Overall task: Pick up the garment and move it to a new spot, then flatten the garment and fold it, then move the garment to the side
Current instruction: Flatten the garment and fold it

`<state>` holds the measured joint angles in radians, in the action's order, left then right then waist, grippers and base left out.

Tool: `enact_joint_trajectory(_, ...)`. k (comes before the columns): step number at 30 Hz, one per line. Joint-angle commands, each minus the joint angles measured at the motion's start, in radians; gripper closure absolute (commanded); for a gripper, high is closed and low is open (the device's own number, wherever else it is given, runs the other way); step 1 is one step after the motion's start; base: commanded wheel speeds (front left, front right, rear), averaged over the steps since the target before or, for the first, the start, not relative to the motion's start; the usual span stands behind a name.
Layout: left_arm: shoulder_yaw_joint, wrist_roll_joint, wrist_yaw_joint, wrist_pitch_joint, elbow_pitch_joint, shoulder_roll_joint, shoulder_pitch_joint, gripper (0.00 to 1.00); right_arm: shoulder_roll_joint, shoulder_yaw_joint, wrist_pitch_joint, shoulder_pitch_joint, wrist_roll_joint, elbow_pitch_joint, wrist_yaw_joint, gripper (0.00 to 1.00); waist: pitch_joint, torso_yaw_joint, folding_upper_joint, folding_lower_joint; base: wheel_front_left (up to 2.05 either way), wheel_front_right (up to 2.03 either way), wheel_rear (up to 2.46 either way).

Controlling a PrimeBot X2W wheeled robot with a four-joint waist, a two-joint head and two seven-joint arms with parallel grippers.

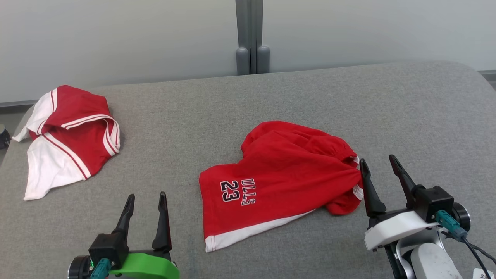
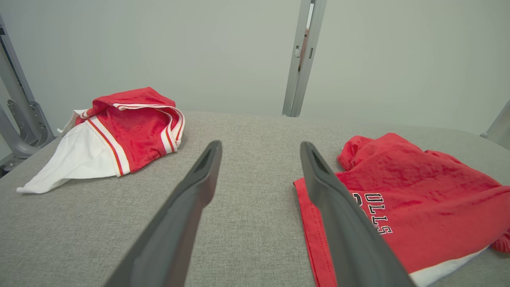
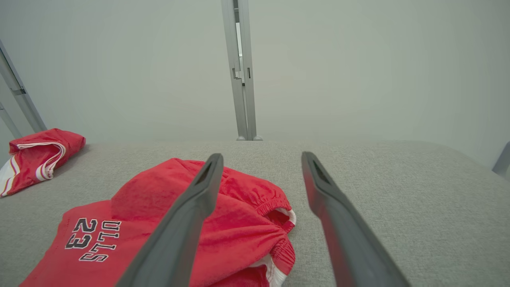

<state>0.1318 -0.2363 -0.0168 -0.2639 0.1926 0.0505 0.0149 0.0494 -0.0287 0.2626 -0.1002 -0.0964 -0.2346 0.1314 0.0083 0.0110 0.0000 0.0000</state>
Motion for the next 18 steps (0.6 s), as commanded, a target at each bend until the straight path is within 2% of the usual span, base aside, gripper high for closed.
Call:
enact_joint_trajectory(1,0.009,0.007,-0.007,-0.001,0.014,0.000,0.007,0.00,0.002,0.004,0.003,0.010,0.005,-0.007,-0.001,0.00,0.002,-0.001,0.0000,0.0000,0.00,0.00,0.00)
enact_joint_trajectory(6,0.061,0.006,-0.033,0.026,0.098,0.000,0.008,0.00,0.002,0.016,0.003,0.011,0.014,-0.017,-0.001,0.00,0.013,-0.005,0.0000,0.0000,0.00,0.00,0.00)
enact_joint_trajectory(13,0.156,-0.026,-0.069,0.166,0.195,0.001,-0.020,0.00,0.002,0.030,0.003,-0.005,0.012,-0.027,-0.001,0.00,0.051,-0.030,0.0000,0.0000,0.00,0.00,0.00)
enact_joint_trajectory(18,0.188,-0.052,-0.078,0.220,0.231,0.001,-0.035,0.00,0.002,0.040,0.003,-0.011,0.015,-0.025,-0.001,0.00,0.076,-0.049,0.0000,0.0000,0.00,0.00,0.00)
